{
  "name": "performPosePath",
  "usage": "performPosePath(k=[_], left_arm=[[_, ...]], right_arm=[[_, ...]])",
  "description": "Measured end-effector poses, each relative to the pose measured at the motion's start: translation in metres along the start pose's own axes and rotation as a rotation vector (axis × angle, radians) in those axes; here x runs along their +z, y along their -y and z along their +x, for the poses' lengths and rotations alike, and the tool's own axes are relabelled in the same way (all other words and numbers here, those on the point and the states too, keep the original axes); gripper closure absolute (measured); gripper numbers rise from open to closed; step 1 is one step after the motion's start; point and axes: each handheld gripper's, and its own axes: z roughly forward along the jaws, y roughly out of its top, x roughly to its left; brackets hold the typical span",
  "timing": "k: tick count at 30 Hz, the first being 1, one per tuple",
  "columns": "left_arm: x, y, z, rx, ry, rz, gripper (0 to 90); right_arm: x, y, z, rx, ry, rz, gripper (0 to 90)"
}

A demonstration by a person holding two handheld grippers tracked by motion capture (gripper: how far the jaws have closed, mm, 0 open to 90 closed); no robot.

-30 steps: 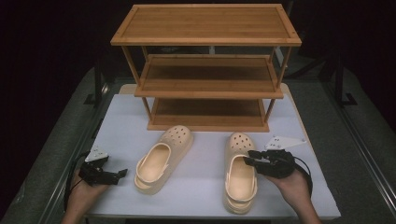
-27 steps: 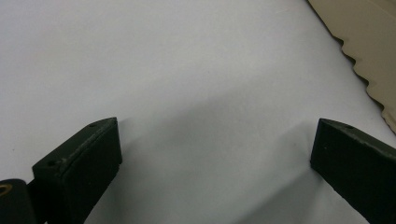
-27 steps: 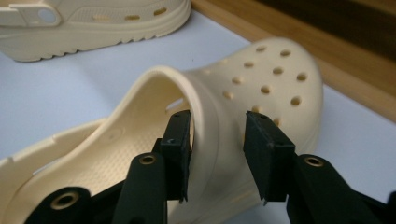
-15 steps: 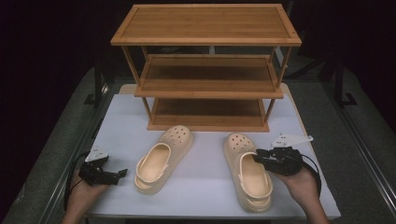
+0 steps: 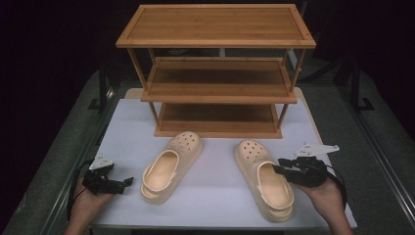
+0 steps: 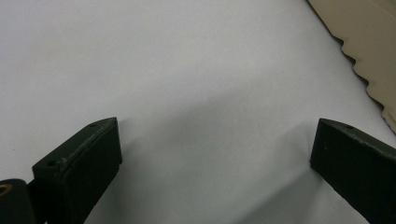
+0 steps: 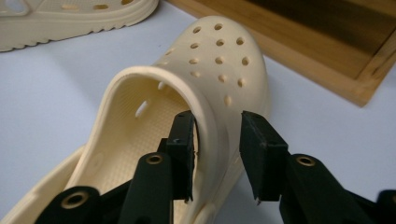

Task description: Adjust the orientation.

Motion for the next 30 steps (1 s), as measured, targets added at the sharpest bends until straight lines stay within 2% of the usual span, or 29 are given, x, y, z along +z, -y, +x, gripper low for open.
performPosePath(k=[4, 8, 12, 20, 30], left_arm=[[0.000, 0.000, 0.000, -0.003, 0.000, -0.003, 1.2], [0.000, 0.000, 0.000, -0.003, 0.000, -0.003, 1.3], [0.000, 0.000, 0.000, -0.003, 0.000, -0.003, 1.3], [0.000, 0.000, 0.000, -0.003, 0.000, -0.003, 1.3], [0.000, 0.000, 0.000, -0.003, 0.000, -0.003, 1.3]], right_arm=[[0.002, 0.011, 0.001, 0.032, 0.009, 0.011, 64.6], [0.004, 0.020, -0.002, 0.071, -0.029, -0.012, 70.4], [0.001, 0.020, 0.000, 0.053, 0.001, -0.024, 77.5], [-0.001, 0.017, 0.000, 0.034, 0.072, -0.032, 83.1], [0.009, 0.002, 0.004, 0.012, 0.077, -0.057, 83.8]])
